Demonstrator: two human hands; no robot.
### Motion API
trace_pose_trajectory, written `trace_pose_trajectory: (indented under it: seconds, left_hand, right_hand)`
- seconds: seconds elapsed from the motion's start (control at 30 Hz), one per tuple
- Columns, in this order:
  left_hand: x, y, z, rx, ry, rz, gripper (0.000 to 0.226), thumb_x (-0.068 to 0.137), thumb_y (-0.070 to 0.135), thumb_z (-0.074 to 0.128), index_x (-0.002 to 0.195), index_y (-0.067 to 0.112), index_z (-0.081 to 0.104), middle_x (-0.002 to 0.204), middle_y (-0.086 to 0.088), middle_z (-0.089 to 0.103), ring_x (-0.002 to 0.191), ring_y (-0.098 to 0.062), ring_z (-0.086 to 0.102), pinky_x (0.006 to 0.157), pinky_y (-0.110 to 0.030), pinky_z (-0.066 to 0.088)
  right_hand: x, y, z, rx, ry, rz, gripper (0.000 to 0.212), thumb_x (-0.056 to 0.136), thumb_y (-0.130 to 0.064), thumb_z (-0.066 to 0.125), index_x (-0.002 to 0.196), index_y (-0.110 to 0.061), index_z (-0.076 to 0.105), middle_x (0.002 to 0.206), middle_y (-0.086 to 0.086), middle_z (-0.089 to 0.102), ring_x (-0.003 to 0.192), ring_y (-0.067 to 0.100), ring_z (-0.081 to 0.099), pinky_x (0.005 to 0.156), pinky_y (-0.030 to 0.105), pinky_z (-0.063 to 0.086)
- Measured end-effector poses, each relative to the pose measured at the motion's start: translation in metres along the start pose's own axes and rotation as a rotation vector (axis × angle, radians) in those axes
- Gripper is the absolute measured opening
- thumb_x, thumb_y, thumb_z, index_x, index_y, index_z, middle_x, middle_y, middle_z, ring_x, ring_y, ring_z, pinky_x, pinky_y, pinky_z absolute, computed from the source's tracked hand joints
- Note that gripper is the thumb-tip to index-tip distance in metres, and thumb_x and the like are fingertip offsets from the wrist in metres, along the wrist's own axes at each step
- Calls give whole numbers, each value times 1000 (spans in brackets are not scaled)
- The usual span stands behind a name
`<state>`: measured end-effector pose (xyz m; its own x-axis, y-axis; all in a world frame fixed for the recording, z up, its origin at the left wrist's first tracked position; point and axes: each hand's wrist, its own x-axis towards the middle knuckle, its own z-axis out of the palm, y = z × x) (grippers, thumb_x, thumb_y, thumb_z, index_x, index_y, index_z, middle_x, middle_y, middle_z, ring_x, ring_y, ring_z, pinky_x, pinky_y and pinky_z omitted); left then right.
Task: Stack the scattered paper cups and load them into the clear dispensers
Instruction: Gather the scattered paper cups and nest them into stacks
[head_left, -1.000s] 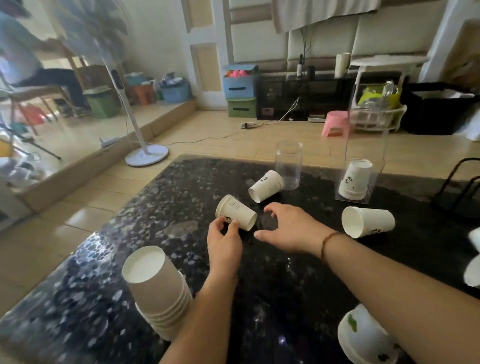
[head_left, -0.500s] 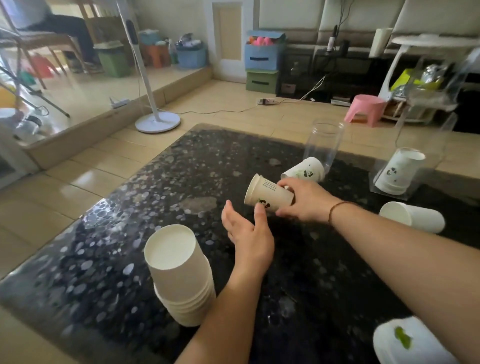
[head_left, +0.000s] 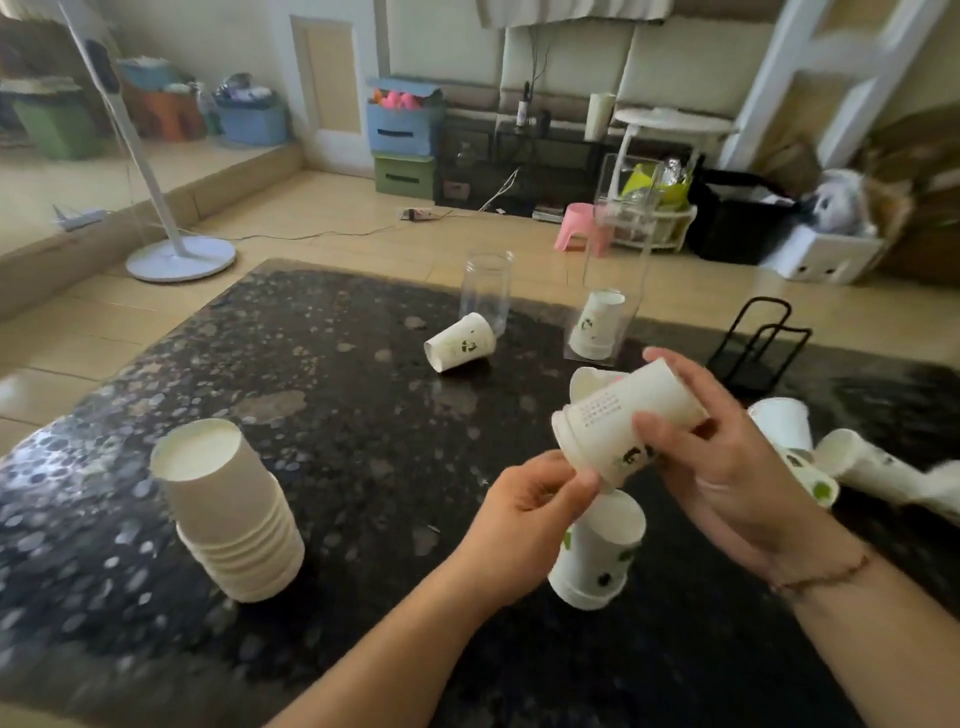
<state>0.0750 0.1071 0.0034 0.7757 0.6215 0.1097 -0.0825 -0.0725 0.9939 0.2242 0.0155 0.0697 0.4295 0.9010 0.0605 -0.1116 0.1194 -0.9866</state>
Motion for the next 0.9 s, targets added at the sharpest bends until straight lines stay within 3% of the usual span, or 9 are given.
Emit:
trace_pose_trajectory:
  seconds: [0.1, 0.17, 0.27, 0.33, 0.47, 0.6, 0.77, 0.83, 0.9]
  left_hand:
    - [-9, -4, 11, 30, 135, -36, 11, 89, 25, 70, 89, 29, 80, 108, 8, 73, 103, -11, 69, 96, -39, 55]
    - [-12, -8, 16, 16, 238, -129, 10, 87, 17, 73, 84, 25, 79, 97, 5, 75, 93, -11, 71, 91, -39, 57]
    - [-16, -11, 26, 18, 343, -202, 14, 87, 17, 72, 93, 29, 73, 91, 7, 73, 85, -7, 69, 74, -23, 55]
    - [-16, -13, 32, 20, 375, -189, 19, 92, 14, 63, 103, 29, 68, 95, 10, 70, 81, 2, 65, 66, -15, 49]
    - [-12, -16, 40, -28, 316, -114, 18, 101, 21, 51, 108, 27, 66, 98, 4, 71, 90, -5, 66, 76, -21, 53]
    - [-6, -21, 47, -50, 275, -67, 23, 105, 21, 45, 104, 19, 68, 100, 3, 71, 95, -8, 66, 82, -19, 51]
    - [3, -31, 44, -19, 147, -97, 36, 91, 48, 47, 100, 22, 71, 100, 1, 73, 98, -14, 68, 87, -30, 55]
    - [8, -34, 40, 17, 170, -121, 45, 87, 58, 43, 94, 24, 72, 98, 2, 73, 97, -15, 68, 88, -33, 54]
    - [19, -35, 33, 26, 218, -145, 41, 95, 54, 44, 91, 24, 73, 96, 2, 73, 95, -16, 68, 83, -30, 53]
  right_hand:
    - [-24, 10, -9, -147, 194, -43, 75, 64, -22, 77, 133, -29, 49, 113, -7, 63, 105, 10, 64, 83, 30, 57]
    - [-34, 16, -14, -270, 238, -57, 69, 65, -28, 75, 129, -34, 50, 112, -13, 60, 105, 8, 62, 82, 31, 56]
    - [-41, 24, -22, -532, 222, -80, 70, 66, -39, 77, 129, -42, 46, 115, -21, 55, 108, -1, 56, 81, 23, 52]
    - [-40, 29, -22, -614, 182, -92, 73, 68, -36, 80, 131, -43, 43, 116, -24, 53, 107, -11, 52, 81, 13, 49]
    - [-35, 52, -19, -720, 62, -42, 85, 68, -33, 85, 135, -47, 36, 114, -27, 56, 106, -14, 53, 84, 2, 41]
    - [-37, 84, -18, -758, 31, 19, 82, 63, -38, 88, 126, -52, 38, 114, -31, 58, 106, -14, 55, 91, 12, 46]
    - [-47, 104, -24, -670, 41, 100, 81, 59, -35, 90, 121, -57, 43, 111, -32, 62, 107, -9, 59, 91, 18, 50]
    - [-50, 106, -30, -707, -33, 142, 86, 58, -39, 88, 120, -64, 35, 114, -37, 59, 112, -13, 54, 93, 12, 46]
    - [-49, 105, -40, -726, -135, 172, 91, 56, -46, 86, 123, -70, 29, 122, -42, 52, 120, -17, 46, 101, 13, 39]
